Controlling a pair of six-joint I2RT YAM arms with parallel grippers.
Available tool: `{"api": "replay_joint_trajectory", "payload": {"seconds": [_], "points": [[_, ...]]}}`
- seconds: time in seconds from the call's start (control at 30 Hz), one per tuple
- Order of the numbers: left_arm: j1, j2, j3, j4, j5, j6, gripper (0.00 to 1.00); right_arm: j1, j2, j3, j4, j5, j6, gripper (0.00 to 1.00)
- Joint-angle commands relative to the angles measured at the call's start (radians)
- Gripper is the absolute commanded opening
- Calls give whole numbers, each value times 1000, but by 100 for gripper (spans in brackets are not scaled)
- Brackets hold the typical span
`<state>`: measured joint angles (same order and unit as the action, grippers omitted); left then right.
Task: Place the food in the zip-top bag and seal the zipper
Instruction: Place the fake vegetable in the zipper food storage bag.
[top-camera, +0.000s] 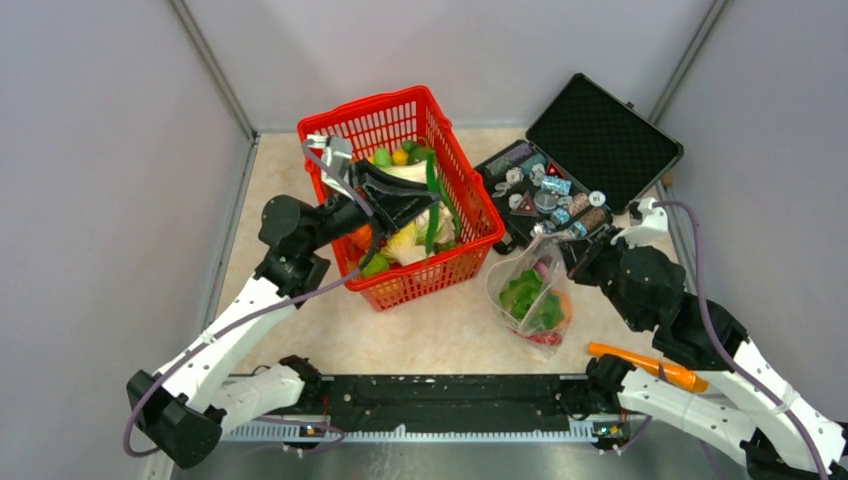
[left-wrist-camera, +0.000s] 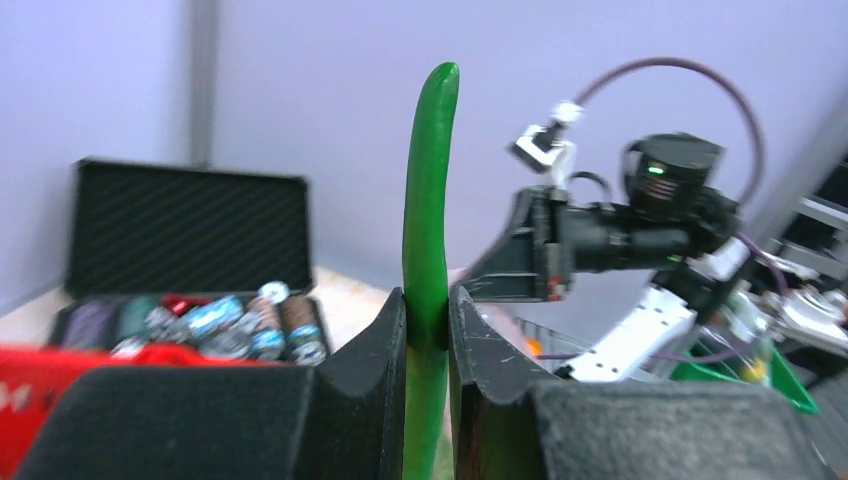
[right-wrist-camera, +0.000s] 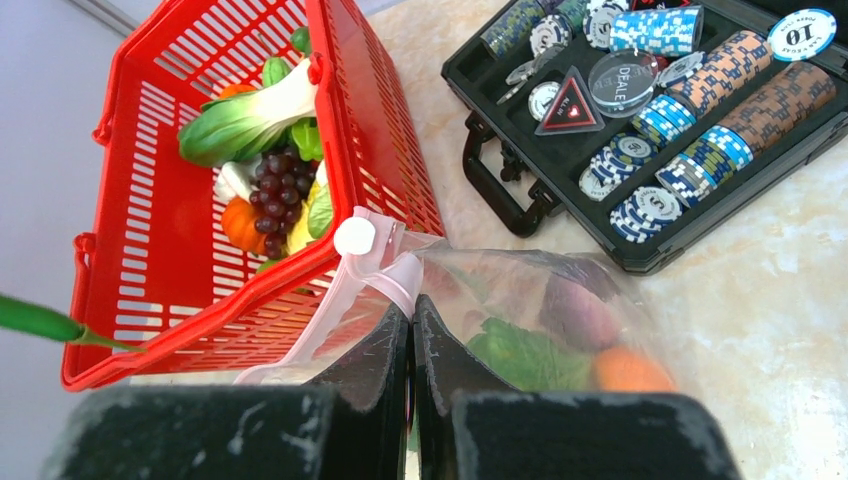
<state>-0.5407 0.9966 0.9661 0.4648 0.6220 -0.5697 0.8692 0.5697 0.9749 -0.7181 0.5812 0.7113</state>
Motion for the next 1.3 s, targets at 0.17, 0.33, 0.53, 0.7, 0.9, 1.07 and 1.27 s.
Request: {"api": "replay_joint_trajectory", "payload": {"seconds": [0.17, 0.33, 0.53, 0.7, 0.9, 1.07, 1.27], "points": [[-193, 79, -20, 455, 85, -18, 0, -4, 6, -4, 76, -30, 13, 0], [-256, 135, -25, 604, 95, -36, 0, -5, 4, -6, 82, -37, 16, 0], [-335, 232, -48, 808, 54, -15, 0, -6, 5, -3, 90, -42, 14, 0], [-390, 341, -62, 1020, -19, -18, 0, -6, 4, 3, 87, -43, 11, 0], [-425, 430, -55, 1131, -80, -11, 0, -6, 1, 13, 77, -39, 10, 0], [-455, 498, -59, 1121, -115, 86, 0, -5, 0, 16, 84, -45, 7, 0], [-500, 612, -53, 1155, -123, 235, 0, -5, 1, 20, 94, -57, 7, 0]]}}
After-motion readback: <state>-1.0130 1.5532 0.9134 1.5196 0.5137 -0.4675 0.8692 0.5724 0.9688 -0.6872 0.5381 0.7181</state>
